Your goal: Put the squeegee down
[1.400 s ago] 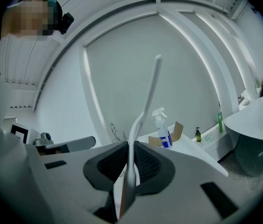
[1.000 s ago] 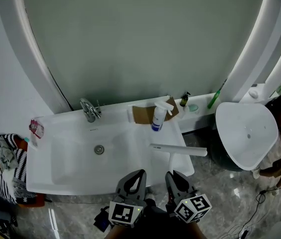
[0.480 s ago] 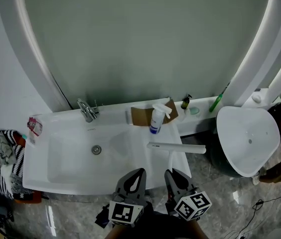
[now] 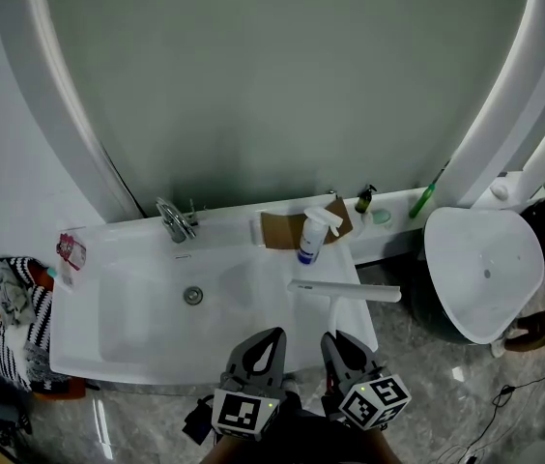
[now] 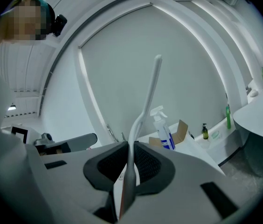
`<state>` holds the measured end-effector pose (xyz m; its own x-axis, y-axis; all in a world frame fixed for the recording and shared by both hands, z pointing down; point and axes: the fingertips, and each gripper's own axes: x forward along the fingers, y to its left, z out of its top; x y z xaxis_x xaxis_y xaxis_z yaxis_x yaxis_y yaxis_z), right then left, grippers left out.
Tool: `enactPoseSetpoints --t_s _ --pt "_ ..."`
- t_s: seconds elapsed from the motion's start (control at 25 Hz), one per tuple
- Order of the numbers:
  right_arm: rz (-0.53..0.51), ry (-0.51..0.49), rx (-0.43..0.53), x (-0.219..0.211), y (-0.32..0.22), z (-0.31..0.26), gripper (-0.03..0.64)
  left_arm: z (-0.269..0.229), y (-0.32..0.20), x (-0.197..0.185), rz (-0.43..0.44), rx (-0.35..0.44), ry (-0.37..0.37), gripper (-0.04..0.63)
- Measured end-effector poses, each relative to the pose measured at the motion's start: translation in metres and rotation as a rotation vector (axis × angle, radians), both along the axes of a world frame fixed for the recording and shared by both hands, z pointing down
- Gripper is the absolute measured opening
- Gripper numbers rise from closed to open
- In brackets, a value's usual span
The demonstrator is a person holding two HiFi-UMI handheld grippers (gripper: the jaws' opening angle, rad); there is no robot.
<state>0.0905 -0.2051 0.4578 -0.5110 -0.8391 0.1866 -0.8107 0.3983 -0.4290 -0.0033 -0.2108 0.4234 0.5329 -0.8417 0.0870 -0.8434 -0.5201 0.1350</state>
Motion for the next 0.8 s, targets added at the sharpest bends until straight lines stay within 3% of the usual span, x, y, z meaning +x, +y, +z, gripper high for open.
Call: enactPoseSetpoints --t_s 0.32,0.8 --pt "0.011 0.007 -0.026 0.001 -0.009 0.011 0.054 0.004 -0.01 0.004 0.03 -0.01 0.008 0.005" --pt "-0.011 -0.073 -0.224 0.012 -0.064 0.076 0.054 0.01 -0.027 0.0 0.005 -0.035 -0.003 0.005"
